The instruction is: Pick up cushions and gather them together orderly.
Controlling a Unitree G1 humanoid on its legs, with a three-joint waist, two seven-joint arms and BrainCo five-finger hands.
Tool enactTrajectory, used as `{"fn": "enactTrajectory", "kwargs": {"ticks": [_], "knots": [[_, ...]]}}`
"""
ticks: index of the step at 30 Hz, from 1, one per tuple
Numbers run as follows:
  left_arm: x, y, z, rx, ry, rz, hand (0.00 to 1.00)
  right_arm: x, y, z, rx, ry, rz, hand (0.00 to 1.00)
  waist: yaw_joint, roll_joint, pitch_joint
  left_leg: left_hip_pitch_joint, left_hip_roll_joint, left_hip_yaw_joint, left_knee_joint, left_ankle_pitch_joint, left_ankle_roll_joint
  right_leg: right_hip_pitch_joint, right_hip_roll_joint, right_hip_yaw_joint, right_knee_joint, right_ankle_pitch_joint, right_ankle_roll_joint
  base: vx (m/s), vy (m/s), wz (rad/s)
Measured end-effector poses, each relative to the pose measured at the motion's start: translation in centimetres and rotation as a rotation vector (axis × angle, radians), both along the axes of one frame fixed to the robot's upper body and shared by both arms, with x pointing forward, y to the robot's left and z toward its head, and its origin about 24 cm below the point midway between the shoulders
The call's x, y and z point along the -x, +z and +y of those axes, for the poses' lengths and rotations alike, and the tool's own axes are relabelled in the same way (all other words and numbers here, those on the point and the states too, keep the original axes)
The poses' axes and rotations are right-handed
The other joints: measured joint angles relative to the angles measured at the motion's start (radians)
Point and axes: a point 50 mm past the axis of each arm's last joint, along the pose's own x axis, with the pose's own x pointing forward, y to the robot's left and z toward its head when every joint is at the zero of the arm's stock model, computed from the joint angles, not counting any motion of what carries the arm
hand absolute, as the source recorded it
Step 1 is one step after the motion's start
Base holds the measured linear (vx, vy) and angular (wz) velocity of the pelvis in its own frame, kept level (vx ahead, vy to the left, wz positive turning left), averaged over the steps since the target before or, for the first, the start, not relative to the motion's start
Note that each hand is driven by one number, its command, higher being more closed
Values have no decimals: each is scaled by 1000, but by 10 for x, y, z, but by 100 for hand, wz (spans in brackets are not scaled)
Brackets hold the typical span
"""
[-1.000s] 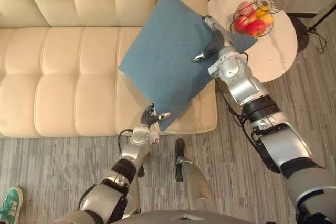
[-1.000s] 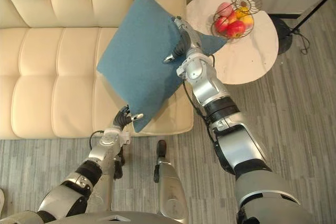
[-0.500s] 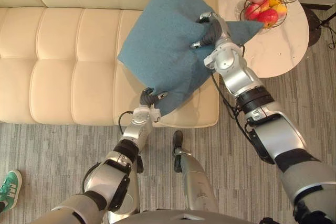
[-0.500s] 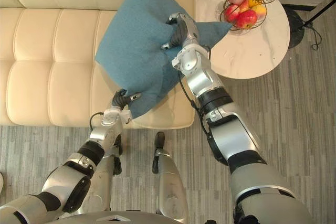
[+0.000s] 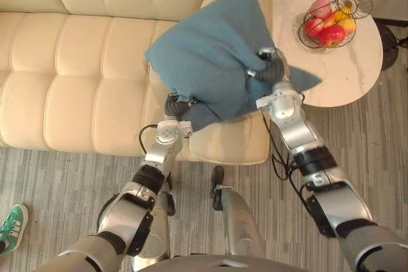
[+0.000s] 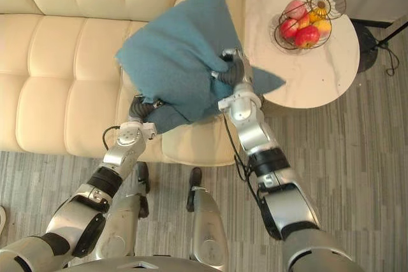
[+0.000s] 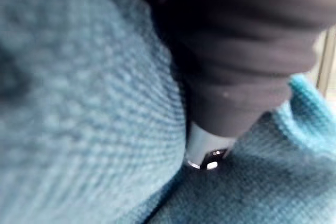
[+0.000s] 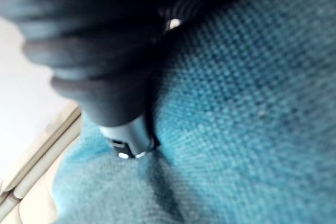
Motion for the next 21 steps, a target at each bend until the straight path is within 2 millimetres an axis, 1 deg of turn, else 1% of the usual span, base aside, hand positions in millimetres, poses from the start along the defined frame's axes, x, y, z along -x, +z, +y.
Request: {"fn": "enactTrajectory", "kwargs": {"ticks": [2, 3, 4, 5, 6, 7, 9, 10, 12, 15, 16, 17, 19, 21], "knots": [[8, 3, 6, -42, 6, -49, 100, 17, -16, 4, -95, -10, 25, 100, -1, 0, -1, 30, -2, -2, -4, -4, -5, 33, -2, -11, -2, -8, 2, 94, -27, 10], [14, 2, 9, -55, 13, -65, 100, 26, -25, 10, -159, -12, 38, 100, -3, -3, -6, 47, -2, -2, -14, -9, -7, 47, -2, -15, -4, -12, 1, 83, -23, 3], [17, 1, 11, -58, 16, -70, 100, 30, -29, 13, -194, -16, 45, 100, -4, -4, -9, 56, -2, -1, -19, -12, -10, 56, -1, -16, -10, -12, 1, 81, -21, -1], [23, -1, 13, -60, 19, -75, 100, 37, -35, 17, -253, -23, 55, 100, -6, -4, -11, 68, -2, 0, -19, -16, -7, 73, 1, -16, -23, -12, 1, 91, -12, -9], [34, -8, 17, -60, 23, -72, 100, 49, -43, 23, -341, -25, 67, 100, -8, -5, -14, 94, -1, 7, -23, -25, -8, 104, 4, -14, -43, -12, 1, 73, -7, -10], [36, -10, 18, -61, 25, -67, 100, 51, -45, 23, -355, -25, 72, 100, -9, -5, -18, 98, -2, 9, -24, -26, -7, 108, 4, -14, -47, -12, 1, 127, 7, -17], [56, -33, 27, -78, 38, -7, 100, 69, -65, 31, -464, -31, 138, 100, -13, -9, -84, 139, -4, 27, -55, -27, -7, 144, 12, -5, -89, -12, 2, 145, 13, -17], [60, -36, 28, -76, 39, 4, 100, 72, -67, 32, -479, -31, 146, 100, -14, -10, -93, 147, -4, 27, -58, -27, -8, 154, 13, -3, -96, -11, 2, 169, 4, -14], [82, -51, 37, -84, 61, 49, 100, 88, -82, 38, -552, -13, 203, 100, -20, -13, -158, 191, -1, 48, -77, -34, -13, 200, 23, 10, -135, -11, 3, 145, -2, -17], [99, -56, 45, -76, 90, 65, 100, 99, -87, 44, -584, 17, 236, 100, -22, -12, -203, 230, 5, 64, -85, -44, -15, 243, 32, 18, -171, -4, 12, 100, -11, -17], [102, -57, 46, -71, 98, 66, 100, 100, -87, 45, -586, 23, 240, 100, -21, -12, -207, 237, 7, 71, -84, -48, -17, 248, 34, 22, -173, -4, 13, 78, -12, -26], [106, -59, 48, -59, 113, 76, 100, 101, -89, 48, -590, 32, 249, 100, -15, -11, -221, 252, 9, 84, -80, -57, -17, 259, 38, 39, -178, -1, 17, 40, -2, -23], [112, -61, 50, -44, 128, 88, 100, 105, -91, 49, -594, 44, 266, 100, -11, -5, -227, 255, 17, 85, -29, -90, -16, 295, 38, 40, -197, 5, 24, 17, 1, -10], [116, -63, 51, -43, 133, 97, 100, 109, -90, 50, -592, 52, 266, 100, 2, 1, -228, 217, 36, 77, 88, -145, -14, 320, 38, 32, -197, 5, 24, -32, 16, 16]]}}
